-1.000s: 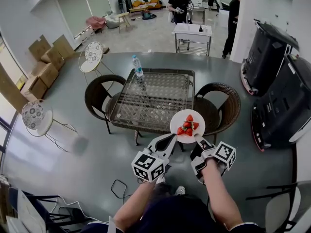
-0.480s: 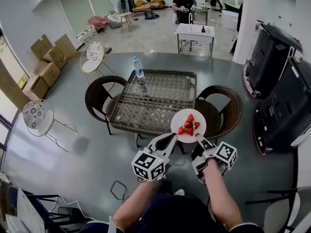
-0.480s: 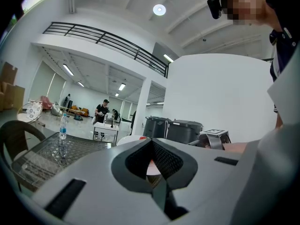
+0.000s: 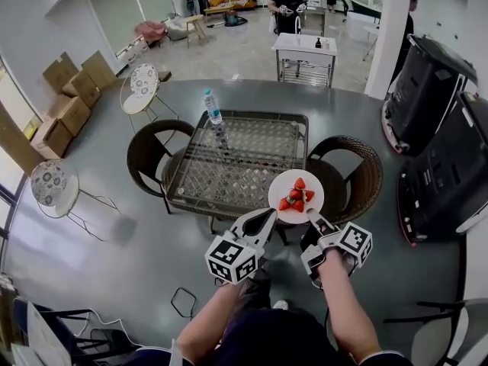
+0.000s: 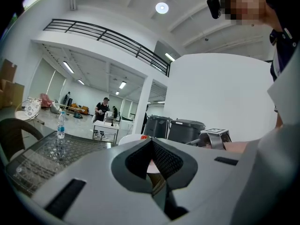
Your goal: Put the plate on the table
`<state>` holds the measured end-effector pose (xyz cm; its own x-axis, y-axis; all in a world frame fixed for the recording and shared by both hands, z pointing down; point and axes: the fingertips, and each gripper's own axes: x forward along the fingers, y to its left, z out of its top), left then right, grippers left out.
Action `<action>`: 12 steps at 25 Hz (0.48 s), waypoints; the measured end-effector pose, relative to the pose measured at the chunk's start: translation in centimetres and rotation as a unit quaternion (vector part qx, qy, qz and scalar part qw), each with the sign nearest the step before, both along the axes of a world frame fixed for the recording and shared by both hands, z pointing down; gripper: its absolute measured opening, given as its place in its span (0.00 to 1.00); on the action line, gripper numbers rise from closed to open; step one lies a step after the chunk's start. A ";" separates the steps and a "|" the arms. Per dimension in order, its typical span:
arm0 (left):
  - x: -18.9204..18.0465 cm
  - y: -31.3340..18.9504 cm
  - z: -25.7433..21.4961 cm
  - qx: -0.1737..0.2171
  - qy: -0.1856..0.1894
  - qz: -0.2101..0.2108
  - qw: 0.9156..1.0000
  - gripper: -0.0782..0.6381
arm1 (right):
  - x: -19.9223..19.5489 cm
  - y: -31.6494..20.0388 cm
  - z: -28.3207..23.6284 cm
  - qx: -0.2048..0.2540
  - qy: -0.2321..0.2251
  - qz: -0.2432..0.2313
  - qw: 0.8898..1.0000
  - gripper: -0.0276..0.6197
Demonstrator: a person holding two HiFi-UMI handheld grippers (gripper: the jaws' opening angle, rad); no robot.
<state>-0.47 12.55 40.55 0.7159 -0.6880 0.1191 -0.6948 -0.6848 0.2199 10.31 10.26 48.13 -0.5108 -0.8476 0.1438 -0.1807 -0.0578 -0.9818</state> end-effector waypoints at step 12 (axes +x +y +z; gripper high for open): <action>-1.8 -8.1 2.9 -0.028 0.002 0.009 1.000 0.12 | -1.2 -7.3 2.4 -0.019 0.012 0.010 1.000 0.06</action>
